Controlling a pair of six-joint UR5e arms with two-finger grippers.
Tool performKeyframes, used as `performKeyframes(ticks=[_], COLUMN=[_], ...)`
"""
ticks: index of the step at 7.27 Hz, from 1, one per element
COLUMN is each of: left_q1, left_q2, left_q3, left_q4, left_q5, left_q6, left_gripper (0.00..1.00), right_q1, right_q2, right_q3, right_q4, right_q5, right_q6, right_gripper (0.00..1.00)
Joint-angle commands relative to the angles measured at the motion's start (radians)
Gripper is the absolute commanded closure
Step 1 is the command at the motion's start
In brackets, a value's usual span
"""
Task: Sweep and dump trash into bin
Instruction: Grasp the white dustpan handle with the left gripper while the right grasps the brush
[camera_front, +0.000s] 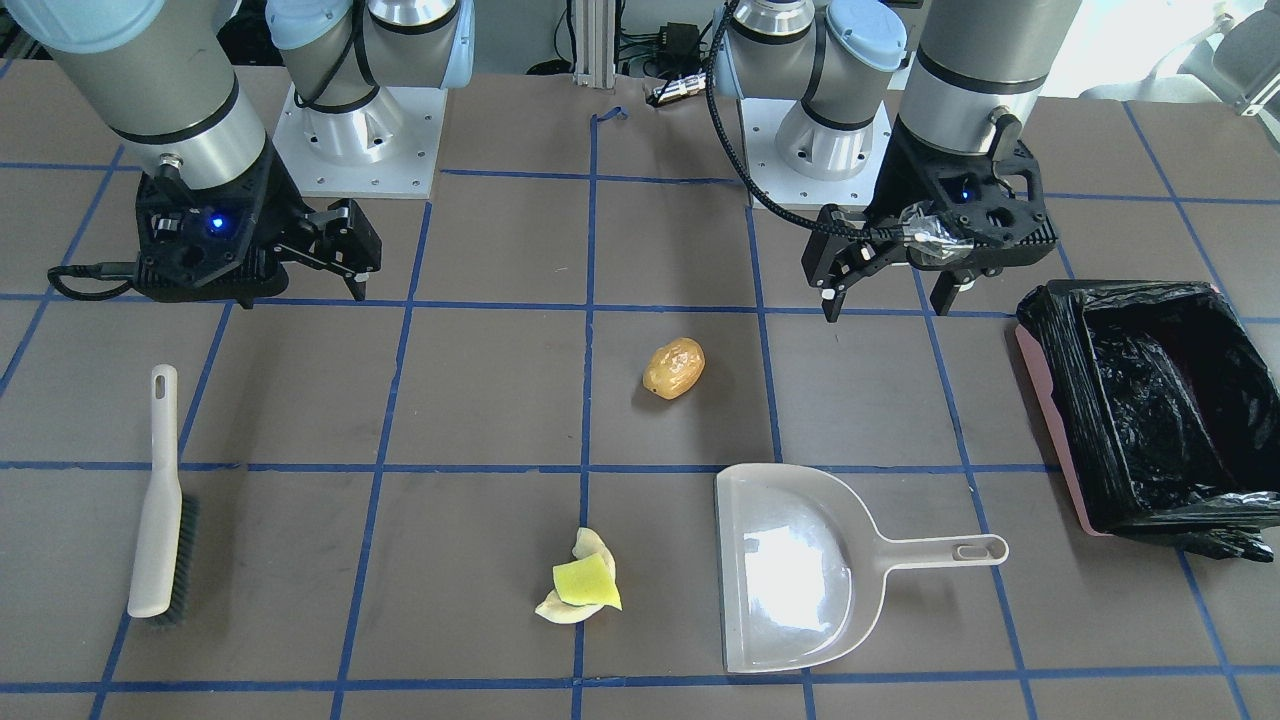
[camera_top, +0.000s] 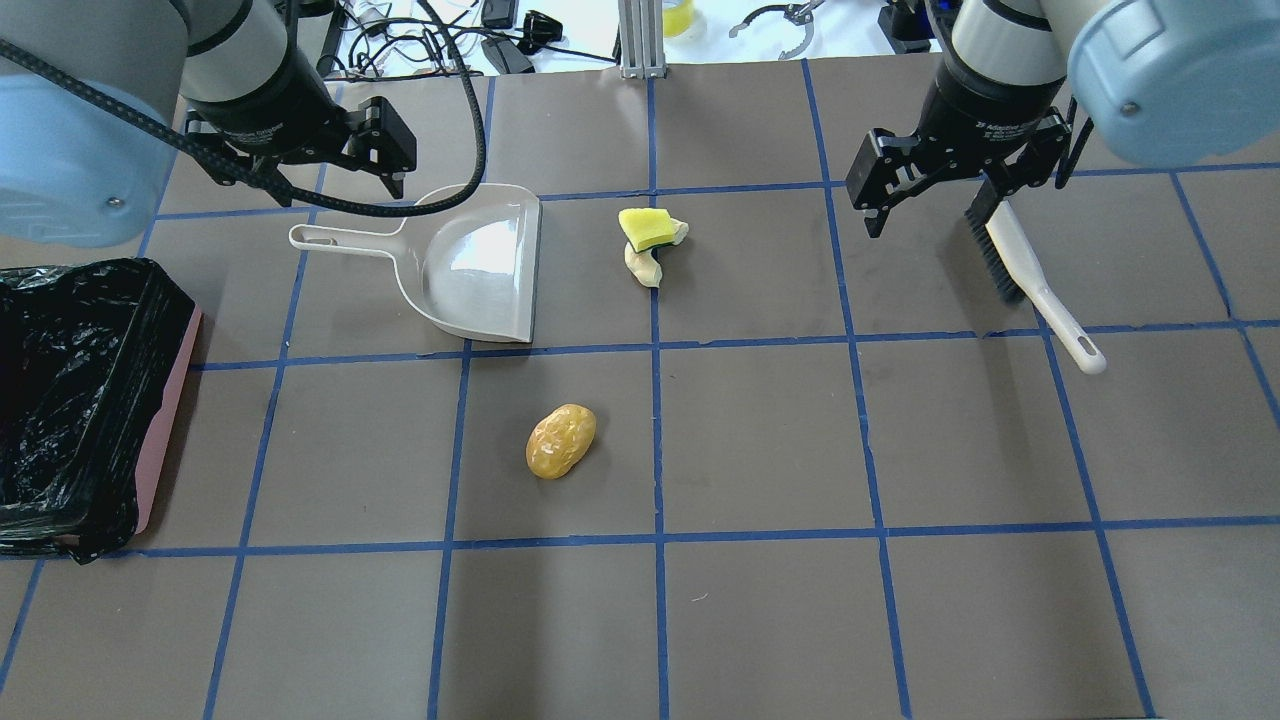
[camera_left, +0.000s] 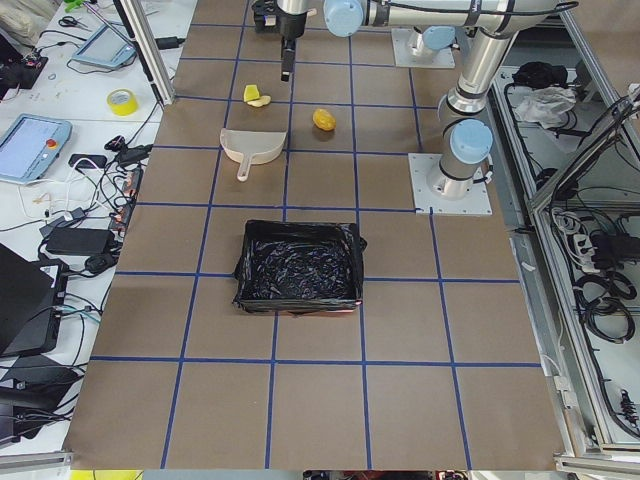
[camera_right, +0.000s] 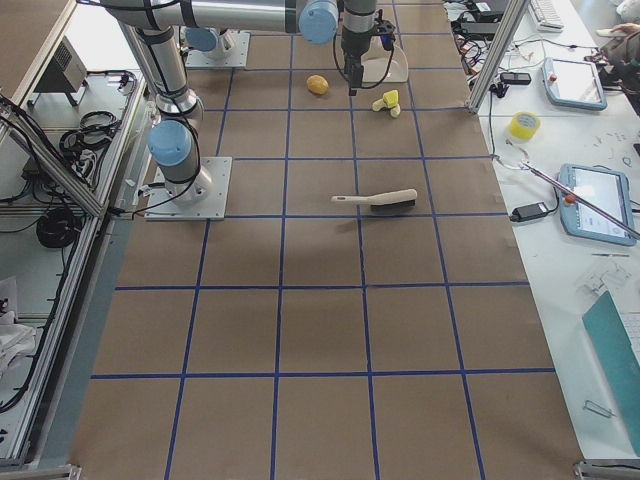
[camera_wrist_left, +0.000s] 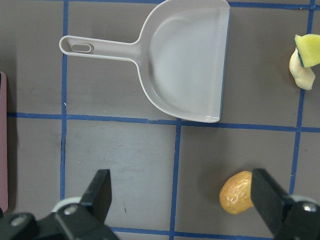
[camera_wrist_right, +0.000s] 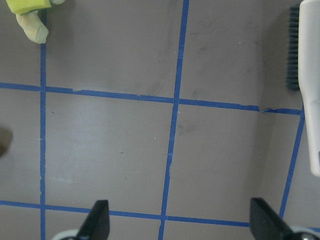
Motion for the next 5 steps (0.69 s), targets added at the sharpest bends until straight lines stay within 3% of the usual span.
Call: performKeyframes(ticks=[1,3,5], left_q1=[0.0,0.0,0.011], left_q2=[0.0,0.003,-0.012], left_q3=[-0.005,-0.01,-0.016], left_q4=[0.0,0.005,0.02], left_q5=[-0.002,-0.005,-0.011], left_q6=[-0.001,0.001,0.119], left_gripper=[0.0,0.0,0.0], right_q1=[-0.002,-0.049,-0.182], right_q2=[0.017,0.046,0.099], right_q3=[0.004,0.043,0.13], right_q4=[0.0,-0.109,-0.277], right_q5=[0.0,-0.046,-0.049], right_q6=[-0.005,-0.046,-0.236], right_gripper=[0.0,0.0,0.0])
